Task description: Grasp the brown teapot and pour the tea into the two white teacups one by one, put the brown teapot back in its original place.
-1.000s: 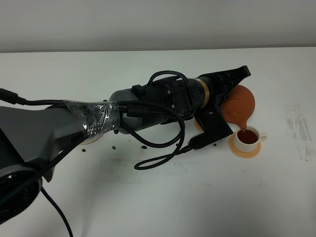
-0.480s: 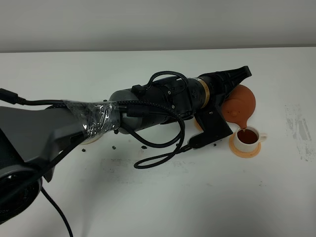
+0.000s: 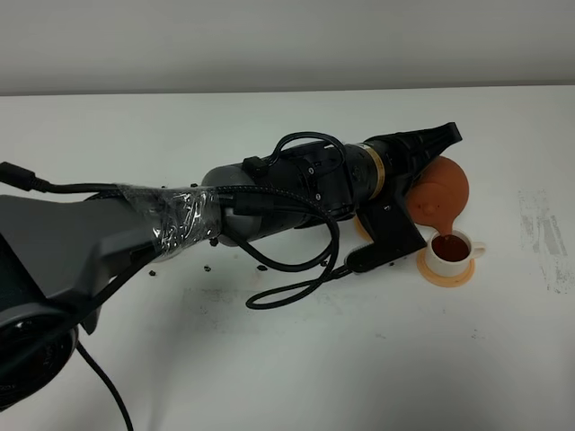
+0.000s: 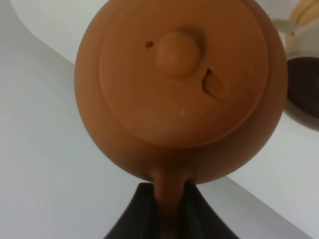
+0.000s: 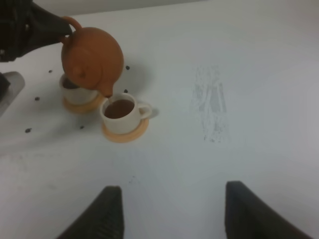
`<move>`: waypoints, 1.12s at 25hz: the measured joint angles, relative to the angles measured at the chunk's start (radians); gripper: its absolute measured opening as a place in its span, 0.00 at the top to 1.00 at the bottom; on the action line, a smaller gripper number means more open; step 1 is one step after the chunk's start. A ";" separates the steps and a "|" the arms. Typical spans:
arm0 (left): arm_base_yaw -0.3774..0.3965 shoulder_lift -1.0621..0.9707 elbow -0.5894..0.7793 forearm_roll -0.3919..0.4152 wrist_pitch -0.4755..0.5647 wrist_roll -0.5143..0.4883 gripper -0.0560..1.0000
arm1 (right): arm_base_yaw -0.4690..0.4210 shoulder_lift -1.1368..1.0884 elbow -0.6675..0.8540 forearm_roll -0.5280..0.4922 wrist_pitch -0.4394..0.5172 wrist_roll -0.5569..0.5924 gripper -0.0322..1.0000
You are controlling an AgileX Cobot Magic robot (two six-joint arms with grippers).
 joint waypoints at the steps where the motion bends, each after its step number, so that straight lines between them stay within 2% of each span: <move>1: 0.000 0.000 0.000 -0.004 0.000 -0.001 0.87 | 0.000 0.000 0.000 0.000 0.000 0.000 0.54; 9: 0.000 -0.002 0.000 -0.092 0.031 -0.007 0.87 | 0.000 0.000 0.000 0.000 0.000 0.000 0.54; 17: 0.018 -0.043 0.000 -0.125 0.067 -0.147 0.87 | 0.000 0.000 0.000 0.000 0.000 0.000 0.54; 20: 0.021 -0.050 0.000 -0.156 0.098 -0.159 0.87 | 0.000 0.000 0.000 0.000 0.000 0.000 0.54; 23: 0.021 -0.050 0.000 -0.203 0.141 -0.164 0.87 | 0.000 0.000 0.000 0.000 0.000 0.000 0.54; 28: 0.022 -0.052 0.000 -0.335 0.192 -0.167 0.87 | 0.000 0.000 0.000 0.000 0.000 0.000 0.54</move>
